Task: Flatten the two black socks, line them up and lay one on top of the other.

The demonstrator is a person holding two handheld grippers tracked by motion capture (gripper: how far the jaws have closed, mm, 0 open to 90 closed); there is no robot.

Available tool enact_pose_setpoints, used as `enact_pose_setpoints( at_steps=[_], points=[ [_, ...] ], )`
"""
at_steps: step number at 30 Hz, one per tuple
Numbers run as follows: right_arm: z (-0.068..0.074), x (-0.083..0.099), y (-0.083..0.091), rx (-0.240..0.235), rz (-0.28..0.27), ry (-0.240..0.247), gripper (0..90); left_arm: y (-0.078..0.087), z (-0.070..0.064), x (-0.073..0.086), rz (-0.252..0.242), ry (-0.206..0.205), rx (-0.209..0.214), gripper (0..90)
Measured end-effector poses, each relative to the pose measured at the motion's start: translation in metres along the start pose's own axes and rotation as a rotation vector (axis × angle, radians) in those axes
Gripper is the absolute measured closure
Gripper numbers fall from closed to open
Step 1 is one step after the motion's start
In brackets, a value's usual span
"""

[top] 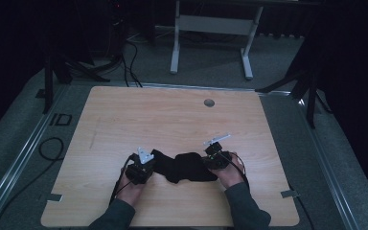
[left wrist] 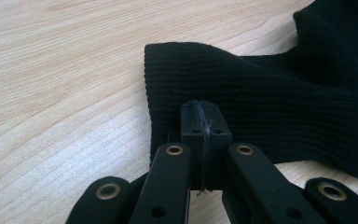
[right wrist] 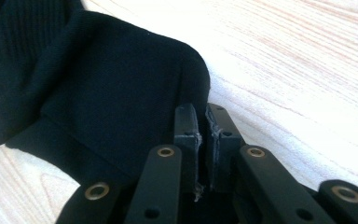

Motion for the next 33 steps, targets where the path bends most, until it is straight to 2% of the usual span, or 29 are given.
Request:
enact_pose_setpoints(
  at_steps=[4,8,12,16,17,18,20,21,22,25,29,33],
  points=[
    [0.0,-0.002,0.001,-0.017,-0.018,0.001,79.1,0.0,0.0,0.0,0.002,-0.005,-0.001,90.0],
    [-0.001,-0.005,0.003,-0.016,-0.031,-0.011,87.3,0.0,0.0,0.0,0.001,-0.004,-0.001,90.0],
    [-0.001,-0.005,0.005,-0.01,-0.033,-0.009,88.4,0.0,0.0,0.0,0.001,-0.003,-0.001,90.0],
    [-0.001,-0.004,0.002,-0.008,-0.024,-0.01,86.6,0.0,0.0,0.0,0.001,-0.003,-0.002,90.0],
    [-0.002,-0.003,0.0,-0.006,-0.017,-0.011,80.7,0.0,0.0,0.0,0.001,-0.003,-0.002,90.0],
    [-0.002,-0.002,-0.001,-0.004,-0.011,-0.009,80.1,0.0,0.0,0.0,0.0,-0.003,-0.002,90.0],
    [-0.003,0.0,-0.005,0.002,0.009,-0.008,81.6,0.0,0.0,0.0,0.0,-0.003,-0.003,90.0],
    [-0.003,0.001,-0.006,0.001,0.014,-0.006,86.1,0.0,0.0,0.0,0.0,-0.003,-0.003,90.0],
    [-0.002,0.002,-0.006,0.003,0.015,-0.007,86.8,0.0,0.0,0.0,0.001,-0.004,-0.004,90.0],
    [0.001,0.001,0.004,0.015,-0.016,0.007,87.3,0.0,0.0,0.0,0.001,-0.006,-0.006,90.0],
    [0.006,0.001,0.022,-0.001,-0.063,0.002,87.3,0.0,0.0,0.0,0.0,-0.004,-0.008,90.0],
    [0.003,0.007,0.037,-0.007,-0.087,-0.01,87.3,0.0,0.0,0.0,0.0,-0.004,-0.01,90.0]
  ],
)
Point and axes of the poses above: each handheld gripper's, and its own axes: y roughly backward along the jaws, x roughly out of its underside, z roughly to its left, the point moved 9 cm from there along -y, roughly forward along the jaws, and after that the axes turned 15 degrees about -y, right-handed, at the moved point
